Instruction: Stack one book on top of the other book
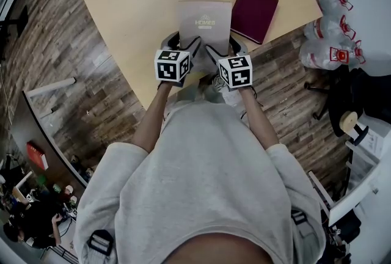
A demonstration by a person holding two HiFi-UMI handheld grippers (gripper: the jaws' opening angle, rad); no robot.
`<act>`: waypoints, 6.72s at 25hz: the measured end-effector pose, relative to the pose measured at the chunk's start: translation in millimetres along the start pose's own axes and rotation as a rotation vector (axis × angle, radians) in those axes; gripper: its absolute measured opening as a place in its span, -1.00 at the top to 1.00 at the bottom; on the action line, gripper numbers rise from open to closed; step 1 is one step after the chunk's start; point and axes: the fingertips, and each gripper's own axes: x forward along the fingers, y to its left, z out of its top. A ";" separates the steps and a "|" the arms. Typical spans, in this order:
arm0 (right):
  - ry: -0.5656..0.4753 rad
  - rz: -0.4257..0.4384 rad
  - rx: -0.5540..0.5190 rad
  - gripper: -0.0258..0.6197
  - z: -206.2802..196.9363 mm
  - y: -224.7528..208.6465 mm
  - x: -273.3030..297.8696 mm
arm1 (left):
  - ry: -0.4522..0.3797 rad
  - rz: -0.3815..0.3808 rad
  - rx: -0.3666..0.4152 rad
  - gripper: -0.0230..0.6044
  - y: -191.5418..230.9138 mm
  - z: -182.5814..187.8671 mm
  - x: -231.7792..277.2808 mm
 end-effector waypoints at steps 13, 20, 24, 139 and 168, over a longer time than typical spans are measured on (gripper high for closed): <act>-0.200 -0.083 -0.044 -0.03 66.6 -6.7 -42.6 | -0.138 -0.002 0.093 0.07 -23.1 67.1 -31.7; -0.281 -0.148 -0.071 0.05 92.8 -18.7 -69.2 | -0.200 -0.029 0.136 0.09 -43.4 97.3 -36.8; -0.310 -0.183 -0.065 0.06 101.4 -30.8 -82.3 | -0.212 -0.062 0.160 0.09 -57.7 110.3 -31.0; -0.171 -0.363 0.254 0.05 69.5 -220.5 -68.9 | 0.063 -0.302 0.242 -0.13 -102.4 136.0 177.4; -0.344 -0.461 0.109 0.31 92.4 -153.3 -177.3 | -0.130 -0.284 0.334 0.25 -115.3 141.1 43.3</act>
